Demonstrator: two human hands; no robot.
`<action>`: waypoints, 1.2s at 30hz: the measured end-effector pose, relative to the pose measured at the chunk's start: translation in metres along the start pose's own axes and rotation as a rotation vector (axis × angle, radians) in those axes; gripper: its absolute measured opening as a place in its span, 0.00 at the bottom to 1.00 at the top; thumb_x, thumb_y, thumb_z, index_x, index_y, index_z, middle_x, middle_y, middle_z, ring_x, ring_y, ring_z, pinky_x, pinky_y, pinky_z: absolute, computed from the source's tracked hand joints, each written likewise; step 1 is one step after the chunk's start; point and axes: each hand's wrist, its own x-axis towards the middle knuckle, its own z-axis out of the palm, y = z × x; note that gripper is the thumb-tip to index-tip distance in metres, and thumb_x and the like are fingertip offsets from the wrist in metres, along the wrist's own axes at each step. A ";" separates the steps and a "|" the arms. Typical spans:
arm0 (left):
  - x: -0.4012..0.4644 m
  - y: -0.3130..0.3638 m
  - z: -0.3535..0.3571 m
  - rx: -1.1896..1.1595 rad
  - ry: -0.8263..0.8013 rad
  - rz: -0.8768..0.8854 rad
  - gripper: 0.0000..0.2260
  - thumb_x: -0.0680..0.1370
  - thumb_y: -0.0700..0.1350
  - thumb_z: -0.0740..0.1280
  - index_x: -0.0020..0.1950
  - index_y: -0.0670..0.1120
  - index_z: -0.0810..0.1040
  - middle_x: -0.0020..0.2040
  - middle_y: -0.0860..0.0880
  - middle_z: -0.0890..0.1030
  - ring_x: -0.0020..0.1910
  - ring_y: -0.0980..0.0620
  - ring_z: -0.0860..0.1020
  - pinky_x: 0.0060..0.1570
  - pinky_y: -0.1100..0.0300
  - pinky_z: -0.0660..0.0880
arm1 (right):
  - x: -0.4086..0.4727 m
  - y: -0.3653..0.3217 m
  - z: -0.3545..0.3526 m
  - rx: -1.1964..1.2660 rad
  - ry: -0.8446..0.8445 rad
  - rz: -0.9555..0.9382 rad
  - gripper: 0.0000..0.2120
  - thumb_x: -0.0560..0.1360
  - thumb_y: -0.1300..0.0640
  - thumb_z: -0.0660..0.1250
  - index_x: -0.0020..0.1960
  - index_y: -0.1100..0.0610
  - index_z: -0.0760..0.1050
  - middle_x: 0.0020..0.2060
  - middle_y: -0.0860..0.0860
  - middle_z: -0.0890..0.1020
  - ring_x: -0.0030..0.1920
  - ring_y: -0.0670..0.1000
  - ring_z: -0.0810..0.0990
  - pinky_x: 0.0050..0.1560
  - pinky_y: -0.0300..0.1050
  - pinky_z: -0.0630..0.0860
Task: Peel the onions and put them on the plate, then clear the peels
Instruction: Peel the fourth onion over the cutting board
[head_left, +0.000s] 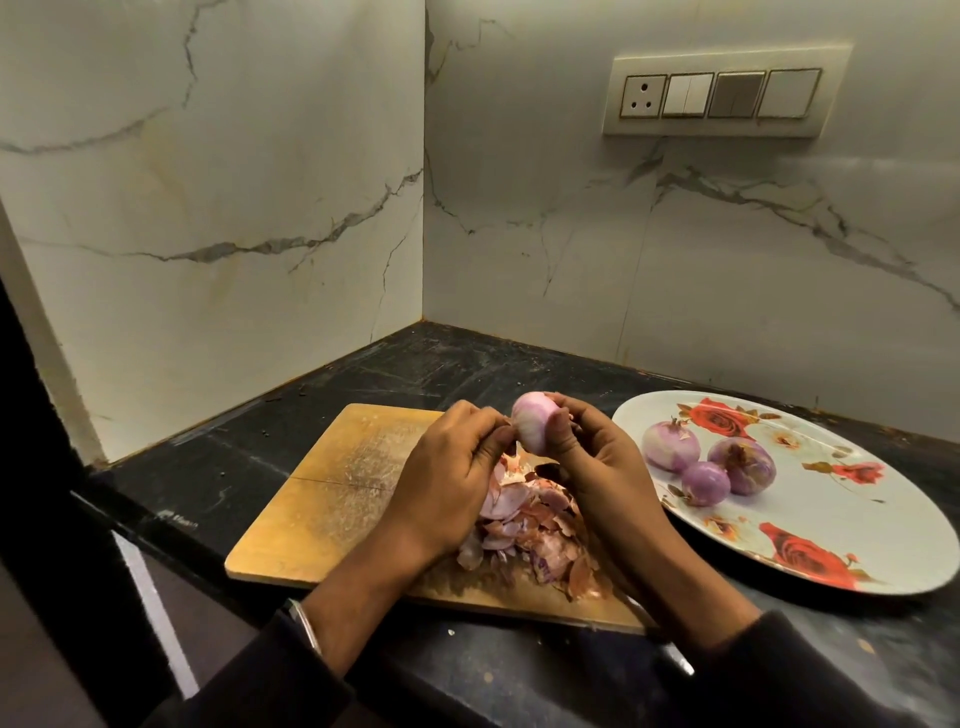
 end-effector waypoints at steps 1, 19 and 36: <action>0.000 0.000 0.000 0.006 0.004 0.005 0.21 0.80 0.62 0.54 0.49 0.50 0.80 0.47 0.54 0.76 0.46 0.58 0.76 0.45 0.53 0.76 | 0.000 0.000 0.000 -0.009 0.005 -0.007 0.20 0.74 0.42 0.66 0.62 0.50 0.79 0.55 0.51 0.85 0.55 0.52 0.85 0.56 0.55 0.83; 0.001 0.003 -0.007 -0.266 0.119 -0.050 0.01 0.79 0.45 0.70 0.49 0.49 0.80 0.43 0.56 0.82 0.45 0.58 0.80 0.45 0.62 0.79 | -0.001 0.000 -0.001 0.045 -0.063 0.024 0.19 0.75 0.45 0.67 0.62 0.52 0.80 0.55 0.53 0.85 0.54 0.52 0.85 0.46 0.41 0.80; -0.001 0.002 -0.001 -0.091 0.109 0.029 0.13 0.82 0.52 0.59 0.43 0.46 0.75 0.39 0.53 0.76 0.40 0.55 0.75 0.39 0.58 0.73 | -0.003 0.001 -0.003 -0.107 0.009 -0.089 0.24 0.71 0.50 0.75 0.66 0.47 0.75 0.61 0.47 0.81 0.57 0.50 0.84 0.56 0.51 0.83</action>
